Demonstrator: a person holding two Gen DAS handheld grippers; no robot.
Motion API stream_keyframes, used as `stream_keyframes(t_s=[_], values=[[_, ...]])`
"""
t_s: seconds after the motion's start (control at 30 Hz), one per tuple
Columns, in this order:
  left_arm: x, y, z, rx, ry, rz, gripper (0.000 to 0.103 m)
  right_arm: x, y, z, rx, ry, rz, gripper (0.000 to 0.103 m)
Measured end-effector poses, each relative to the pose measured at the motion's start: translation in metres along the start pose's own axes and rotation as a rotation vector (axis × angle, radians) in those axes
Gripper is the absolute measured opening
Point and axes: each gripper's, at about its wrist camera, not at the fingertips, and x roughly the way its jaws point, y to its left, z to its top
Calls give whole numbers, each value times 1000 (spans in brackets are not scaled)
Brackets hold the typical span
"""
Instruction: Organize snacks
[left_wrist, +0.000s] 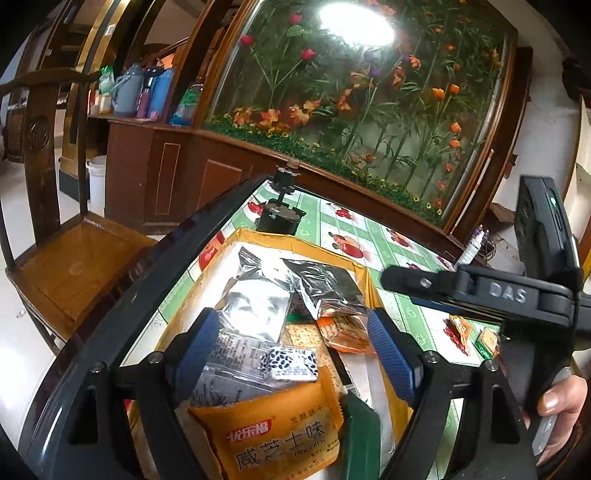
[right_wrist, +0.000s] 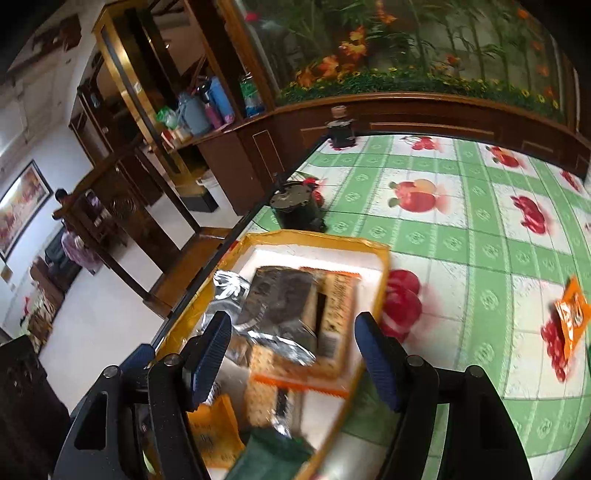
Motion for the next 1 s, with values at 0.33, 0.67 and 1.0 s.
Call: stream_keyframes(t_s=[0.33,0.67,1.0], values=[[-15,-37,-10,74,-21,-34,82,-51,-64,-33,63,-34,-27,74],[-17,-136,-28,251,87,-226,86,-120,-180,-52,251,-149,-205,74],[24,-200,-79,329,290,-347,86,-160,-315,-82,498,-112,-469,74]])
